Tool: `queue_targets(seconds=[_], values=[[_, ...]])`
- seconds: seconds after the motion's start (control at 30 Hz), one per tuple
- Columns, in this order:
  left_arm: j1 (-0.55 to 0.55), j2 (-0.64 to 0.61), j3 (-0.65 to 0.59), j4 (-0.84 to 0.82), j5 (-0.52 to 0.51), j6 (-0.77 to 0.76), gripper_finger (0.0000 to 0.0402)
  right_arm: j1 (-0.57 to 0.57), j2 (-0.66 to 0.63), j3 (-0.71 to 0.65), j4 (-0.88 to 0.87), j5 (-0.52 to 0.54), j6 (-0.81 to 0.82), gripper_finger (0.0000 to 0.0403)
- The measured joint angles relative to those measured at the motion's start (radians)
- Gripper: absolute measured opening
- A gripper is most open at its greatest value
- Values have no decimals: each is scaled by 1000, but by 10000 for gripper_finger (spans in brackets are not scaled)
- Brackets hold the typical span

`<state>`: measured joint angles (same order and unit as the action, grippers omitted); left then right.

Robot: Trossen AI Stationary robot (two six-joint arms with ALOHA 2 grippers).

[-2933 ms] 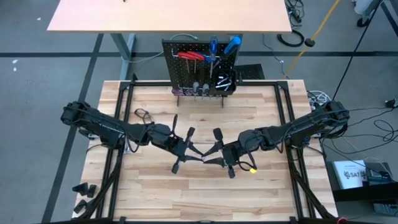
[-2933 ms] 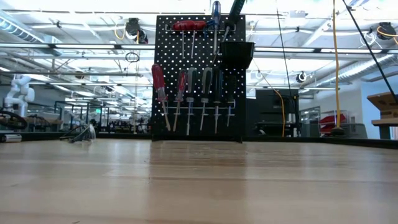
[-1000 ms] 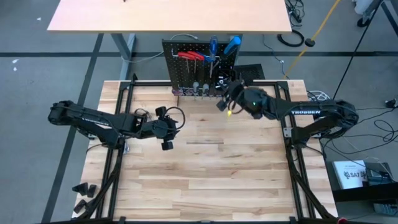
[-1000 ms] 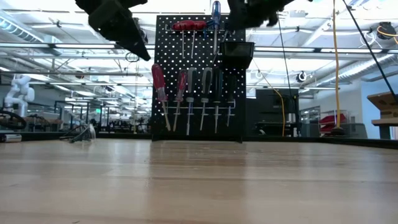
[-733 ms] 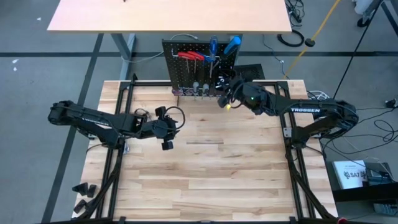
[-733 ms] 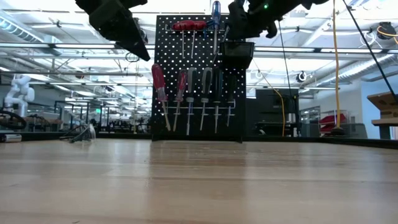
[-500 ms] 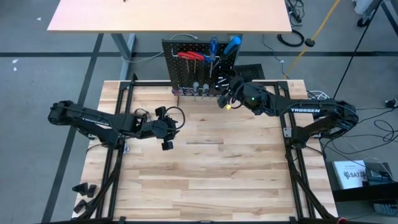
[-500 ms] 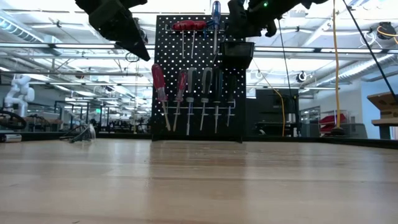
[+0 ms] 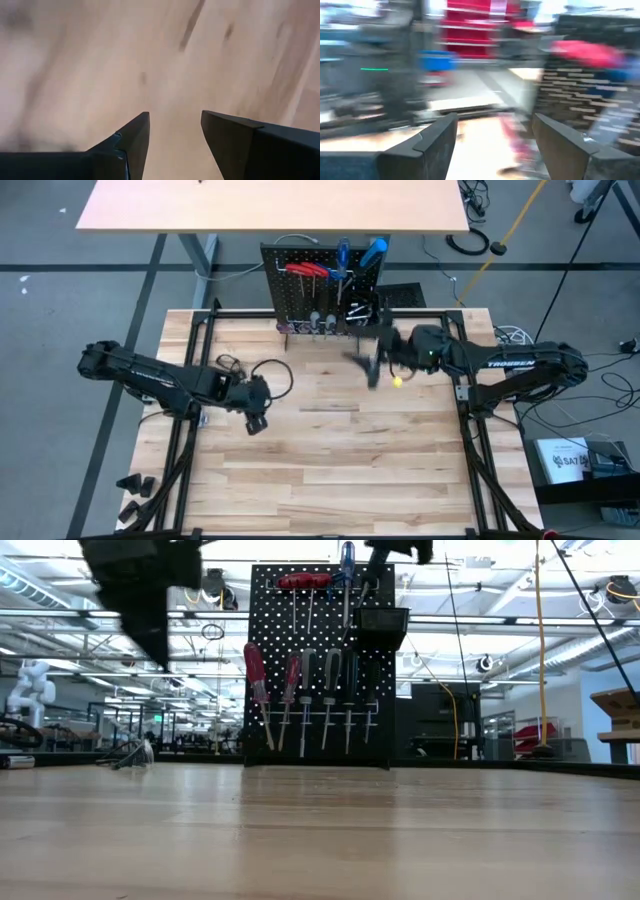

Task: Hang tools onto peg board
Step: Put the socket wrench into the black bin on the peg board

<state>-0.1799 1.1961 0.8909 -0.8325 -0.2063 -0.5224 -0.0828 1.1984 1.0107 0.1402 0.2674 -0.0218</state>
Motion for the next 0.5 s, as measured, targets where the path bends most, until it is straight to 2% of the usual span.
queue_targets(seconds=[0.1,0.17,0.33,0.4,0.5], values=[[-30,0,0,-115,22,-229,187,54,7,0,-49,-185,18,249],[-47,0,0,-214,27,-382,187,89,23,0,-104,-258,17,249],[-56,4,-4,-511,-79,-764,187,167,91,0,-267,-295,9,249],[-51,5,-21,-563,-84,-847,187,184,120,0,-284,-296,-11,249],[-38,6,-61,-545,-82,-909,187,193,134,0,-284,-297,-36,249]])
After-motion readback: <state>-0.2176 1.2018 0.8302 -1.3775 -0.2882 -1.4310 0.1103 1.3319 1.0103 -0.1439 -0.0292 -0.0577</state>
